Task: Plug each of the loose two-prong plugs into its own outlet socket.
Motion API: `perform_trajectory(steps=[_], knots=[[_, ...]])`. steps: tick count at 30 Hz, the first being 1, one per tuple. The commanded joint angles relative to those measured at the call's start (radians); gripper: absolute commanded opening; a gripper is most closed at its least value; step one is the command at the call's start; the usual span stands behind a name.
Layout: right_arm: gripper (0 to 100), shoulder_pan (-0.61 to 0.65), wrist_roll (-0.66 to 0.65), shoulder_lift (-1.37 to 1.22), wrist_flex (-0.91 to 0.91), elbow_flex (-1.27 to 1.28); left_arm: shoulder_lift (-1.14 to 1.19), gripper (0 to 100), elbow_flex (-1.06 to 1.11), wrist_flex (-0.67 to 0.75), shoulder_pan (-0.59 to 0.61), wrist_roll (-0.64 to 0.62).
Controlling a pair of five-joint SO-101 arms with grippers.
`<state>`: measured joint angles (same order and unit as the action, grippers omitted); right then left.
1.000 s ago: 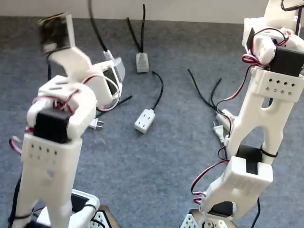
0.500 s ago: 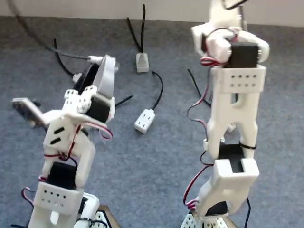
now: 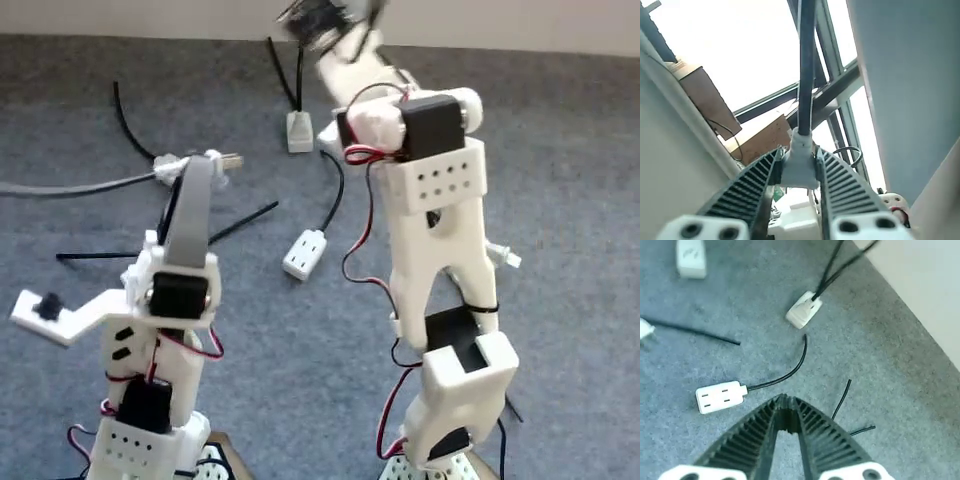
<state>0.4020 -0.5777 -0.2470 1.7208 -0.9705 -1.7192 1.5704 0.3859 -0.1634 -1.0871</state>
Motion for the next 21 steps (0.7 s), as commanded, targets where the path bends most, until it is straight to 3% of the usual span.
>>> perform_trajectory(steps=[1, 13, 21], knots=[[0.9, 0.013, -0.028, 0.033, 0.044, -0.005, -0.087, 1, 0.015, 0.014, -0.015, -0.015], [0.9, 0.203, 0.098, 0.079, 0.045, 0.012, -0.096, 1, 0.077, -0.04, -0.058, -0.017], [0.9, 0.302, 0.1, 0.202, 0.044, 0.156, -0.096, 1, 0.094, -0.04, -0.093, -0.017]])
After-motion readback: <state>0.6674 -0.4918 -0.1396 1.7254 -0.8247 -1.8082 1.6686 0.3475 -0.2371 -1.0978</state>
